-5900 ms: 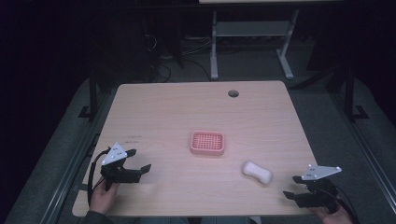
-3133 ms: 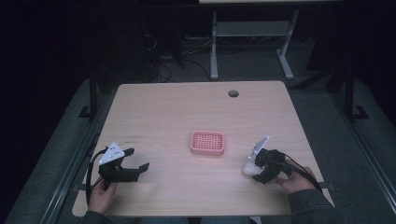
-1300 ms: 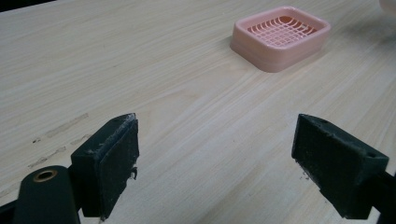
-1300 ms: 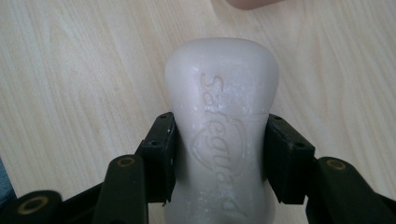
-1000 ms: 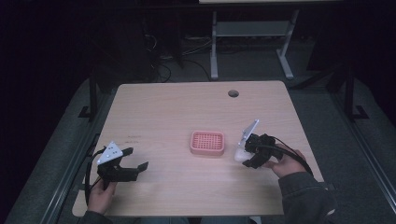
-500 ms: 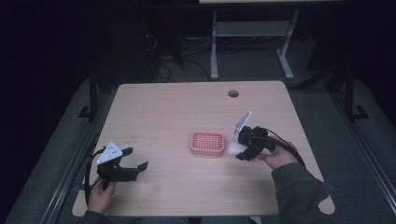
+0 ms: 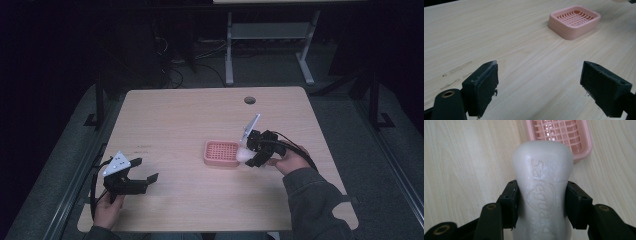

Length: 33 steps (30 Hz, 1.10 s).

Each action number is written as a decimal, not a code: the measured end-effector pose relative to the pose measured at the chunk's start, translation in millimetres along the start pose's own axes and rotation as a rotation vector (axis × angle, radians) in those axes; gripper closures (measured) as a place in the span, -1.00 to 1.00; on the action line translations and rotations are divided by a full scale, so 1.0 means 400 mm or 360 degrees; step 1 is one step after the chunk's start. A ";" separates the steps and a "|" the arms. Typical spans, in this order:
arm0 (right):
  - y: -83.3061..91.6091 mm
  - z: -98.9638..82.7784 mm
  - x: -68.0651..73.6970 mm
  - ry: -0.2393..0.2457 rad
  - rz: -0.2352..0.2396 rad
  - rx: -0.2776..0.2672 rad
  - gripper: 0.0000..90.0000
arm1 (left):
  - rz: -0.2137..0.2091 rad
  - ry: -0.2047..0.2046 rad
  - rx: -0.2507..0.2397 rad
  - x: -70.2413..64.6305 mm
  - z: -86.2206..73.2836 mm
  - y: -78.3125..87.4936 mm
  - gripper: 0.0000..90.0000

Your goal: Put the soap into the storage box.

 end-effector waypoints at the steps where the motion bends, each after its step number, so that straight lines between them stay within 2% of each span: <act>1: -0.003 0.004 0.000 0.0009 0.0005 -0.0003 0.09 | 0.0003 -0.0005 -0.0005 0.000 0.001 0.001 -0.68; 24: -0.035 0.094 -0.015 0.0073 0.0022 0.0004 0.09 | 0.0000 0.0002 -0.0003 0.002 0.000 0.000 -0.68; 27: -0.035 0.117 -0.015 0.0070 0.0039 -0.0038 0.09 | -0.0001 0.0002 -0.0005 0.002 0.000 0.000 -0.68; 33: -0.042 0.140 -0.018 0.0108 0.0028 -0.0008 0.09 | 0.0000 0.0000 0.0000 0.002 0.000 -0.001 -0.68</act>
Point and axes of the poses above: each handheld gripper's, and its own axes: y roughly backward along the jaws, z roughly out of its top, x roughly to its left, the point moved 10 cm from there along -y, roughly forward along the jaws, and after that the axes turned 12 degrees about -z, right-handed, at the moved point
